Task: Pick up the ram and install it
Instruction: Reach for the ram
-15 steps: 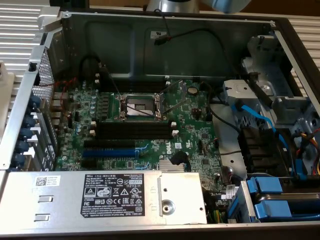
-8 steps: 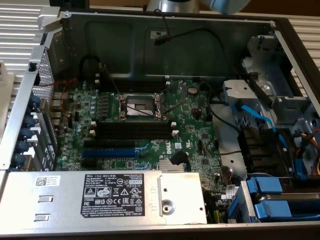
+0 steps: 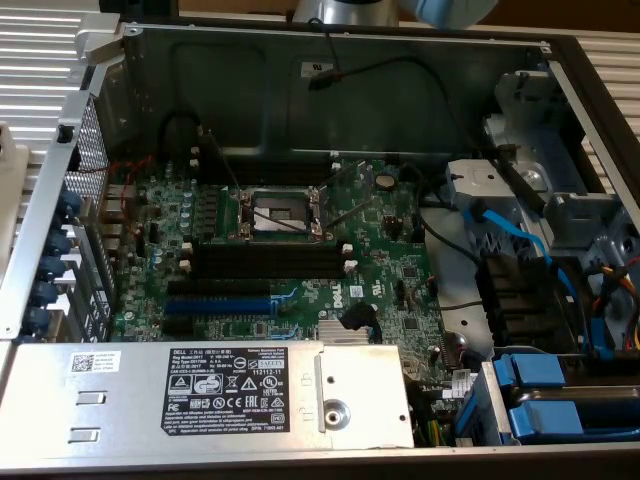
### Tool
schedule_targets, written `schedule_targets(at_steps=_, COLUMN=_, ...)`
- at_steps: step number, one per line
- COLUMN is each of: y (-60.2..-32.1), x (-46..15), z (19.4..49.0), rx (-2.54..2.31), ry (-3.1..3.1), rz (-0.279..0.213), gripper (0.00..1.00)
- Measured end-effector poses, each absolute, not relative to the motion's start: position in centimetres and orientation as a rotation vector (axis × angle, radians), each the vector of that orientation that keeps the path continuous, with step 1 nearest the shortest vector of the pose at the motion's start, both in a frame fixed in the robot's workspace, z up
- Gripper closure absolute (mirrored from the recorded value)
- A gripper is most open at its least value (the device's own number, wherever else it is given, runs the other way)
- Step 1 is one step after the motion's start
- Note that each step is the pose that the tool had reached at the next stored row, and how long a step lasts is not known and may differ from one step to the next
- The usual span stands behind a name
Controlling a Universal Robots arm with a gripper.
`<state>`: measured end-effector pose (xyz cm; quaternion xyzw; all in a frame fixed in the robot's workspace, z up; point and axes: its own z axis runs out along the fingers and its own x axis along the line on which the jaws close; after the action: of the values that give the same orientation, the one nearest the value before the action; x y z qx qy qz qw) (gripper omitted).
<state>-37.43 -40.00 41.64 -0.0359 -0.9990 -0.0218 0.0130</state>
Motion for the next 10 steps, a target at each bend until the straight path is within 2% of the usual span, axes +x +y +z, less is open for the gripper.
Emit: schedule_targets(at_steps=10, y=-40.0, x=-41.7, z=41.6, rx=-0.112, ry=-3.110, rz=-0.068, gripper=0.89)
